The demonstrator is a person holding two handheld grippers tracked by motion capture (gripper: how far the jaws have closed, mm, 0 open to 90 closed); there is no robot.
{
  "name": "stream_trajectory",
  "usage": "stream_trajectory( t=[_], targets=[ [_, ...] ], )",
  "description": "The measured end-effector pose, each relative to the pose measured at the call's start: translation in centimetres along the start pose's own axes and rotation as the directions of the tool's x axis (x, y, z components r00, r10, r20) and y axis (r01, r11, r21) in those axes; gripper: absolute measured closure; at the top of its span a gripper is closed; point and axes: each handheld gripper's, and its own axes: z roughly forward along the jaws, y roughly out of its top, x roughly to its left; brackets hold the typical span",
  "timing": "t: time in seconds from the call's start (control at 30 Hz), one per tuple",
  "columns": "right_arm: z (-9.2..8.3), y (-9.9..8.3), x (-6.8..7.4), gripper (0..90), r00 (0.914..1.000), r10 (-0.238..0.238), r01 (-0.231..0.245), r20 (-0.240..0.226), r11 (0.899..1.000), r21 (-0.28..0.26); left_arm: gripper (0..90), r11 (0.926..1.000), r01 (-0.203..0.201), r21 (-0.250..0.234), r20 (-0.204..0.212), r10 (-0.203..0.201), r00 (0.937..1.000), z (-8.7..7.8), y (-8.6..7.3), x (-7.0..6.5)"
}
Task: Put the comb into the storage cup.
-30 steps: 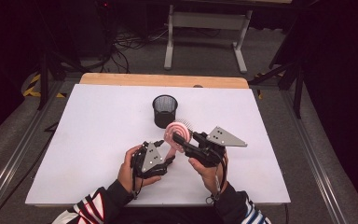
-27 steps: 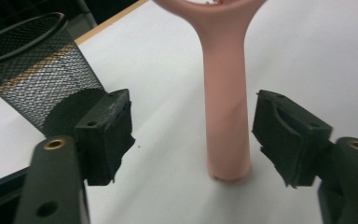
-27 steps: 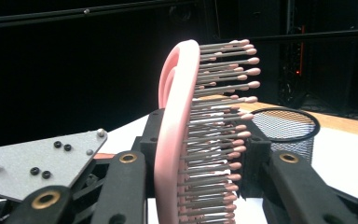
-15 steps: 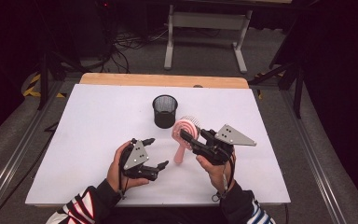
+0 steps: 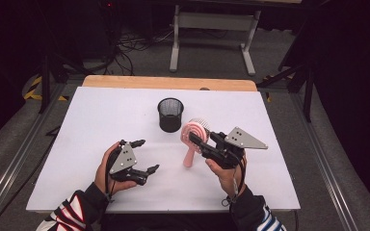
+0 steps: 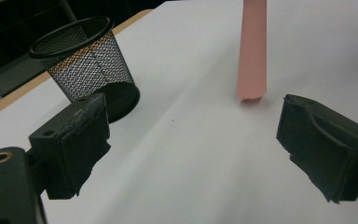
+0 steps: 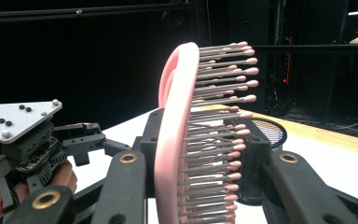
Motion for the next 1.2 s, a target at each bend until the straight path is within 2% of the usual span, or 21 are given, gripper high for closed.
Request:
stream_trajectory(
  t=[0.2,0.37,0.67,1.0,1.2],
  targets=[
    [0.0,-0.1,-0.4,62.8,1.0,-0.001,0.001,0.006,1.0,0.002,10.5,1.0,-0.001,-0.002,0.003,0.001,1.0,-1.0,-0.7,0.5],
    [-0.2,0.2,-0.6,62.8,0.9999,-0.007,0.007,0.011,1.0,-0.008,12.3,1.0,0.0,-0.004,-0.035,0.0,0.9994,-2.2,-1.6,0.9],
    [-0.5,0.4,-0.9,62.8,0.9996,-0.021,0.022,0.02,1.0,-0.013,10.5,0.9989,0.048,-0.002,-0.039,-0.048,0.9981,-4.3,-3.2,1.6],
    [-1.0,0.7,-1.3,62.8,0.9993,-0.022,0.023,0.03,1.0,-0.016,8.2,0.9977,0.067,0.008,-0.07,-0.066,0.9954,-6.2,-4.5,2.0],
    [-1.2,0.9,-1.5,62.8,0.9991,-0.022,0.022,0.035,0.999,-0.023,6.7,0.9962,0.084,0.02,-0.082,-0.082,0.9932,-6.7,-5.2,2.0]
  ],
)
